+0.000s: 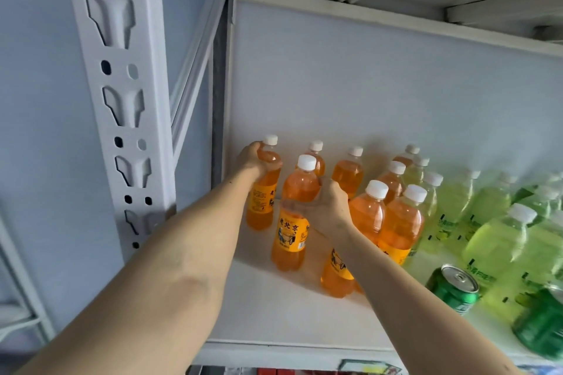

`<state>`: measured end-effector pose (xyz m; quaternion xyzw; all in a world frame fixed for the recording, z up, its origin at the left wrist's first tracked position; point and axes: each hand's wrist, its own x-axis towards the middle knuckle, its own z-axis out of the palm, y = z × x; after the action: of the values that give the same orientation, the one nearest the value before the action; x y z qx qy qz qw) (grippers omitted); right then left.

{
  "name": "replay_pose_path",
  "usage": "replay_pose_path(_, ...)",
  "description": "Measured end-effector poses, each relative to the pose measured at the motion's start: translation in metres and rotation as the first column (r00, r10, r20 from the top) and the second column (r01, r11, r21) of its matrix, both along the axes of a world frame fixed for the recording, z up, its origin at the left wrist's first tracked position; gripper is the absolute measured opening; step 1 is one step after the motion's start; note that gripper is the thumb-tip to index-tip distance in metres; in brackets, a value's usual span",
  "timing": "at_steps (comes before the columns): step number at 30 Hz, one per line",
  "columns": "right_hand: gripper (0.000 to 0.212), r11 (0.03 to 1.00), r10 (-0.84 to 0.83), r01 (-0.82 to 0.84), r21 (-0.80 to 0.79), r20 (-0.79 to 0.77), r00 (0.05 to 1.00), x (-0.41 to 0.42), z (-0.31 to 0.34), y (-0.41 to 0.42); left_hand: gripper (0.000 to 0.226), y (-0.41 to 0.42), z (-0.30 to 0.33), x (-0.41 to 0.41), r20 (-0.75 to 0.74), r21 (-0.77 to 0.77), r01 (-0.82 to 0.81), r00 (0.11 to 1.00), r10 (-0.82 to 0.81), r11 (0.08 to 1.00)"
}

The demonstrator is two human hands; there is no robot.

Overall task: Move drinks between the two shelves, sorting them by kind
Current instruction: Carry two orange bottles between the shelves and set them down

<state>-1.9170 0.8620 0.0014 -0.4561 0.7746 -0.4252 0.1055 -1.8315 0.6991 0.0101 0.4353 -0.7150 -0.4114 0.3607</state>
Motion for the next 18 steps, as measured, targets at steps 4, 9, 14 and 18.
replay_pose_path(4,0.069,1.000,-0.009,0.009,0.011,0.027,1.000,0.001,-0.003,-0.008,0.056,0.007,0.007,-0.004,-0.087,0.032,-0.092,0.992,0.095,0.995)
replay_pose_path(9,0.067,0.997,-0.063,0.063,0.052,-0.003,0.998,0.003,0.002,-0.013,0.041,0.027,0.012,0.004,-0.266,-0.066,-0.315,0.920,0.287,0.947)
replay_pose_path(14,0.067,0.989,-0.108,0.109,0.098,-0.022,0.994,0.005,0.004,-0.018,0.025,0.062,-0.006,0.024,-0.210,-0.183,-0.348,0.927,0.309,0.919)
replay_pose_path(18,0.071,0.986,-0.113,0.115,0.124,-0.020,0.993,0.009,0.004,-0.019,0.023,0.089,-0.037,0.040,-0.012,-0.274,-0.285,0.956,0.293,0.919)
